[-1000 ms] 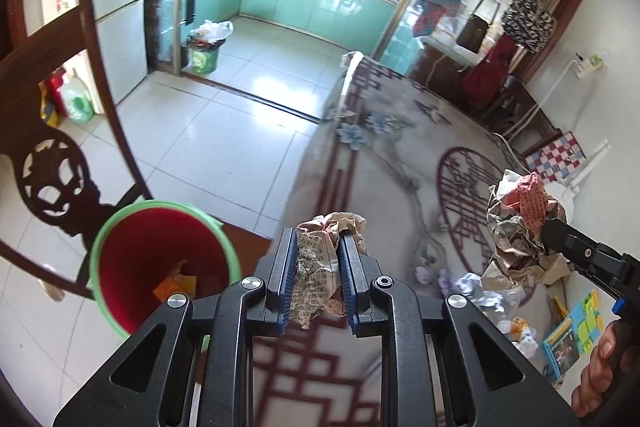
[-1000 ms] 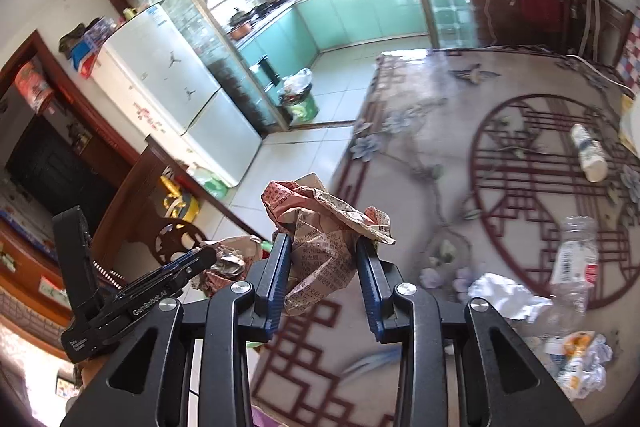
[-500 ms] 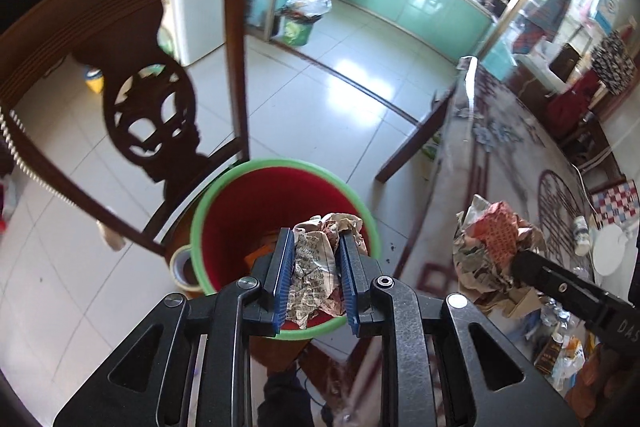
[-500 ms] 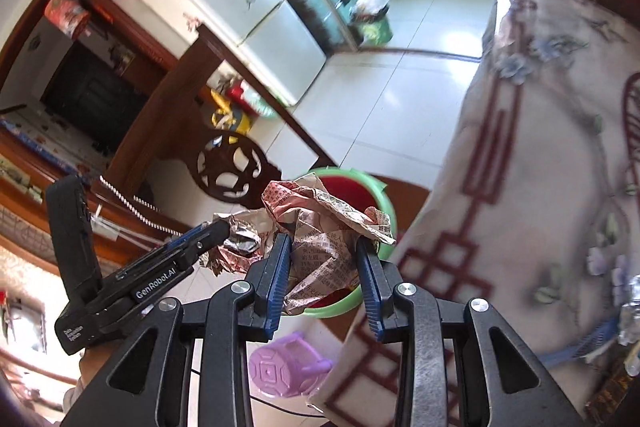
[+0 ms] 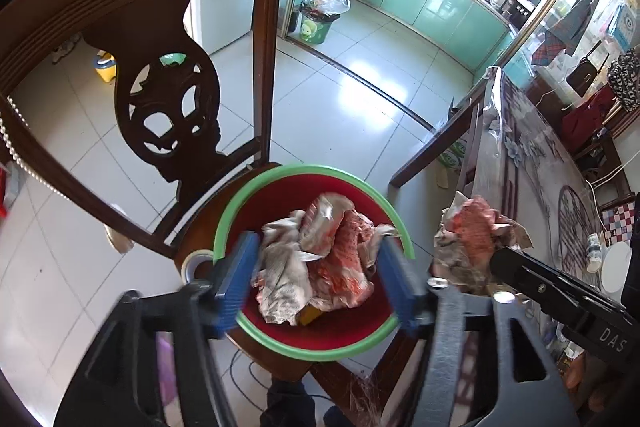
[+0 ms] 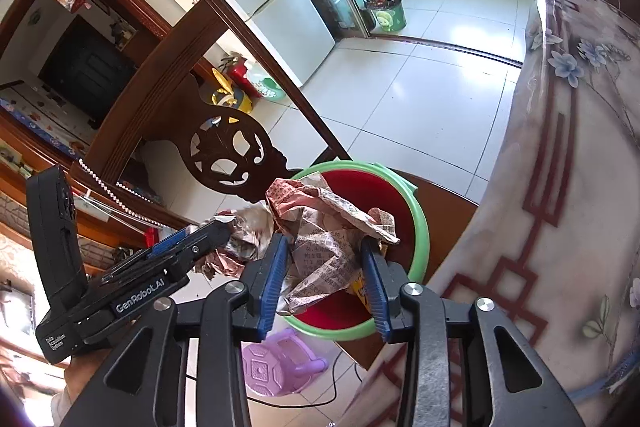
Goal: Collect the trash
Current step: 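Carry both crumpled wrappers over the red bucket and release them, then grasp crumpled white paper with left tool while right tool grasps plastic bottle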
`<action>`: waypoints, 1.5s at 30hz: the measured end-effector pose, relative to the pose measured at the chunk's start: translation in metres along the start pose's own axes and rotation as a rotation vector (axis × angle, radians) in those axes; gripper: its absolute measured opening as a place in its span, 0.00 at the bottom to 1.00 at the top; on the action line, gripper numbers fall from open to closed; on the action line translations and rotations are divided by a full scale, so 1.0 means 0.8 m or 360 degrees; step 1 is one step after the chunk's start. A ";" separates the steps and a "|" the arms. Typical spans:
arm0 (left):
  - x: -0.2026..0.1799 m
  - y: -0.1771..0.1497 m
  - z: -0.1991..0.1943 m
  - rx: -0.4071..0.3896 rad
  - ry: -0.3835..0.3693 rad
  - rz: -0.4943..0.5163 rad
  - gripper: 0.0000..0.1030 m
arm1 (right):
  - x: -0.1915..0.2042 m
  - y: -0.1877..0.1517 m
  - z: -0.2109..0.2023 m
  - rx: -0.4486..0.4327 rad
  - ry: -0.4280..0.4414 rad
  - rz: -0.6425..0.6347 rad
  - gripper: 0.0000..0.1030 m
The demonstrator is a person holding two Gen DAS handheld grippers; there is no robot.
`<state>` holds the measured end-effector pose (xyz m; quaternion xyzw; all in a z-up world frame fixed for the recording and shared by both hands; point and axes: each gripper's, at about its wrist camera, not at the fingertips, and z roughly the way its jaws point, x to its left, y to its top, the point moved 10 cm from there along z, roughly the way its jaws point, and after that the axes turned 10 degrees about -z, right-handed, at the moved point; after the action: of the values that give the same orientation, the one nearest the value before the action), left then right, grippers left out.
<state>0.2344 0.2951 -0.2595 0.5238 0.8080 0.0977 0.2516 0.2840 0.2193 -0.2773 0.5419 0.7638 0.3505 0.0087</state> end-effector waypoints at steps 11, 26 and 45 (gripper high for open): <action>-0.012 0.015 -0.003 0.0001 -0.0069 -0.0004 0.79 | -0.008 0.002 -0.024 -0.0053 -0.0028 0.0014 0.62; -0.202 -0.073 -0.017 0.0138 -0.0362 0.0441 0.79 | -0.257 -0.130 -0.308 -0.0287 -0.0655 0.0589 0.62; -0.442 -0.288 0.009 0.0492 -0.0466 0.0666 0.79 | -0.496 -0.291 -0.324 0.0104 -0.0639 0.0916 0.60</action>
<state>0.1696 -0.1216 -0.2554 0.7196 0.6428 -0.0533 0.2572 0.1541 -0.2869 -0.3541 0.7931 0.5736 0.2004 0.0420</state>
